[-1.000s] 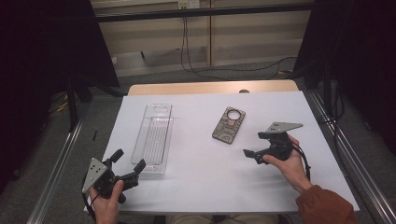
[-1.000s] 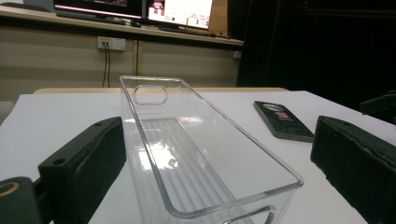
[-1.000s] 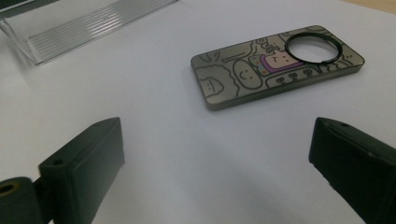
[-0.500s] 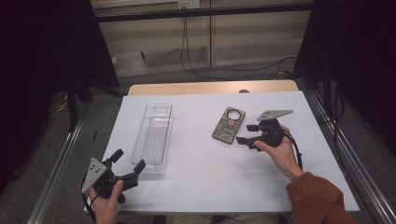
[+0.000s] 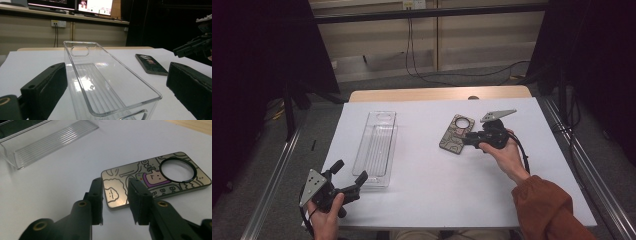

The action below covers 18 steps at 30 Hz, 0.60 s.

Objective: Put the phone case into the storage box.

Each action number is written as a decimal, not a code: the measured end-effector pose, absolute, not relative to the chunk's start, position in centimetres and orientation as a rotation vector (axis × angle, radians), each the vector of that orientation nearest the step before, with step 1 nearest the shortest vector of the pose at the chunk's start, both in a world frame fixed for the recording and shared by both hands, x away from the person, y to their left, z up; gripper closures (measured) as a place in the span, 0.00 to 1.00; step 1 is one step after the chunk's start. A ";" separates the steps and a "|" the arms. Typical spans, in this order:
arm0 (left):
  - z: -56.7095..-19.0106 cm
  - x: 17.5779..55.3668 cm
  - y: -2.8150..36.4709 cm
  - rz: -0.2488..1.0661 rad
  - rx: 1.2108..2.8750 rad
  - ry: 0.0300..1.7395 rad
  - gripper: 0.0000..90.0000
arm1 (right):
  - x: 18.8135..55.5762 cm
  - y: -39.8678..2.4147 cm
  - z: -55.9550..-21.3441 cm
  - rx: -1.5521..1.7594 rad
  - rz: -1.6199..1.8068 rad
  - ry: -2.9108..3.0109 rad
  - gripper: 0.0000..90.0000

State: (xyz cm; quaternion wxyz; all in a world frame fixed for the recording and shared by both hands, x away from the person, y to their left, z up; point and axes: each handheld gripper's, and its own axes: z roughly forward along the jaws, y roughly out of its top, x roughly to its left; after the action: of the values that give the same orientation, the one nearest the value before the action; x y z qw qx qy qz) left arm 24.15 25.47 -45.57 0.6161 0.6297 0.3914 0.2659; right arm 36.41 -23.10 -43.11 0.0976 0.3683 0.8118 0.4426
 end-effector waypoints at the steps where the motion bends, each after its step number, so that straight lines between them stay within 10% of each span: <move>1: -45.6 24.2 25.5 0.615 1.452 0.904 0.04 | 36.4 -23.1 -43.1 1.090 1.310 2.403 0.77; 18: -45.6 24.2 25.5 0.616 1.457 0.910 0.04 | 38.5 -21.8 -43.2 1.065 1.294 2.485 1.00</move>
State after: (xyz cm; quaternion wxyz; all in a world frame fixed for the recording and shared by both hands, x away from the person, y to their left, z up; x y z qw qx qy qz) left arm 24.17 25.46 -45.61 0.6119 0.6315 0.3945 0.2669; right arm 38.50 -21.78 -43.18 0.0720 0.3545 0.8268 0.4307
